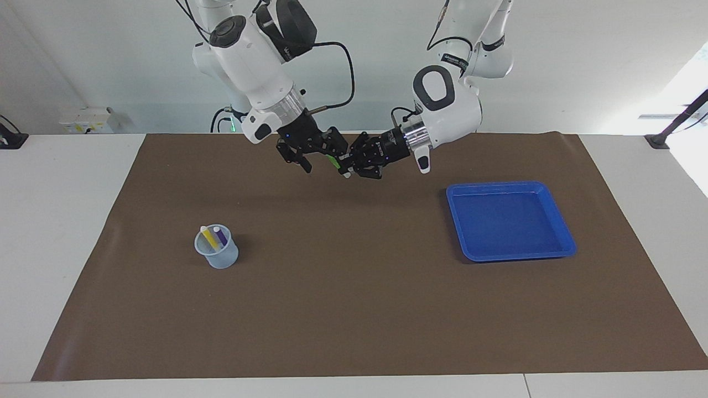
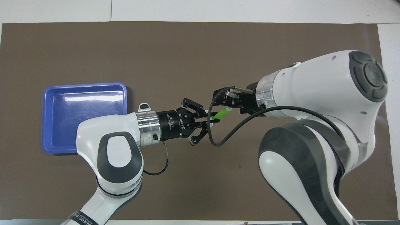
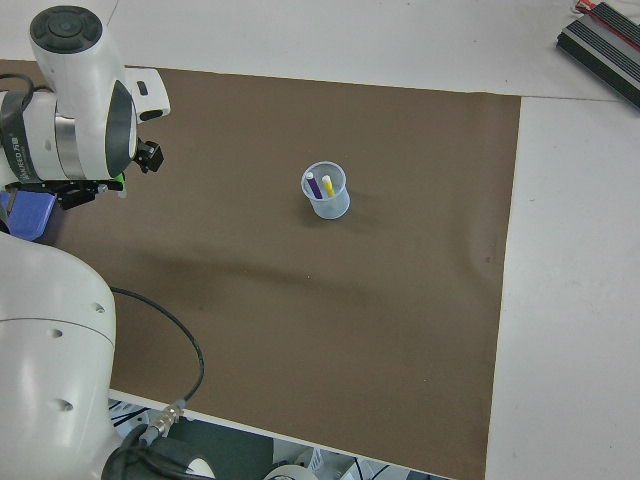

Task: Transfer and insert pens with both arms
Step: 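Grasp the green pen with the right gripper, open the left gripper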

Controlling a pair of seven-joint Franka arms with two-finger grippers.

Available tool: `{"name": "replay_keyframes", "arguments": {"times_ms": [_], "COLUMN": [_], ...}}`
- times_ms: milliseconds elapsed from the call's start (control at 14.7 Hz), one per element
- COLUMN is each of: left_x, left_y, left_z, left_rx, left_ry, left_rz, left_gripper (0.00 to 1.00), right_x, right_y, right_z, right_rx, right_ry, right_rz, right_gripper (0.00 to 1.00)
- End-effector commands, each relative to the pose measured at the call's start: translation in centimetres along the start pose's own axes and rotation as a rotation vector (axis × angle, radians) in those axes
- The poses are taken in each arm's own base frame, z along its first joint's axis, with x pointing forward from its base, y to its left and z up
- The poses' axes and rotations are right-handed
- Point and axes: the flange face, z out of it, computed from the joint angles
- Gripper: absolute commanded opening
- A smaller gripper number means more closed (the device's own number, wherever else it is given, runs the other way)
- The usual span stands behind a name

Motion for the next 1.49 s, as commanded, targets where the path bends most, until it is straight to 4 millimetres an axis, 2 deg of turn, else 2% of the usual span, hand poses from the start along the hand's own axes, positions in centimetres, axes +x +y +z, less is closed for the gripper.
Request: {"name": "replay_keyframes", "arguments": {"times_ms": [0, 68, 136, 204, 271, 339, 882, 950, 1018, 1153, 1425], "left_x": [0.1, 0.1, 0.2, 0.2, 0.2, 0.3, 0.4, 0.3, 0.2, 0.3, 0.8], "left_y": [-1.0, -1.0, -1.0, -1.0, -1.0, -1.0, -0.9, -0.7, -0.5, -0.9, -0.2], "left_z": [-0.3, -0.3, -0.4, -0.4, -0.4, -0.4, -0.5, -0.6, -1.0, -0.6, -1.3], "left_rx": [-0.024, -0.025, -0.026, -0.029, -0.030, -0.030, -0.046, -0.059, -0.090, -0.111, -0.136], "left_ry": [-0.003, -0.005, -0.003, -0.002, -0.001, 0.000, -0.009, -0.006, 0.003, 0.020, 0.040], "left_rz": [0.001, 0.002, 0.001, 0.001, 0.001, 0.001, -0.018, -0.016, -0.021, -0.023, -0.014], "left_gripper": [0.00, 0.00, 0.00, 0.00, 0.00, 0.00, 0.00, 0.96, 1.00, 1.00, 1.00], "right_x": [-1.0, -1.0, -1.0, -1.0, -0.9, -0.8, -0.5, -0.4, -0.3, 0.0, 0.8], "right_y": [-0.2, -0.2, -0.2, -0.2, -0.2, -0.3, -0.4, -0.4, -0.4, -0.1, 1.7], "right_z": [0.0, 0.0, -0.1, -0.1, -0.1, -0.2, -0.5, -0.5, -0.6, -0.7, -0.8], "right_rx": [0.008, 0.008, 0.009, 0.007, 0.005, 0.009, 0.011, 0.011, 0.012, 0.007, -0.134], "right_ry": [-0.018, -0.018, -0.017, -0.014, -0.006, 0.001, 0.007, 0.008, 0.009, 0.015, 0.085], "right_rz": [-0.021, -0.021, -0.020, -0.021, -0.024, -0.027, -0.024, -0.025, -0.024, -0.021, -0.097], "right_gripper": [0.85, 0.83, 0.71, 0.32, 0.05, 0.00, 0.00, 0.00, 0.00, 0.00, 0.00]}}
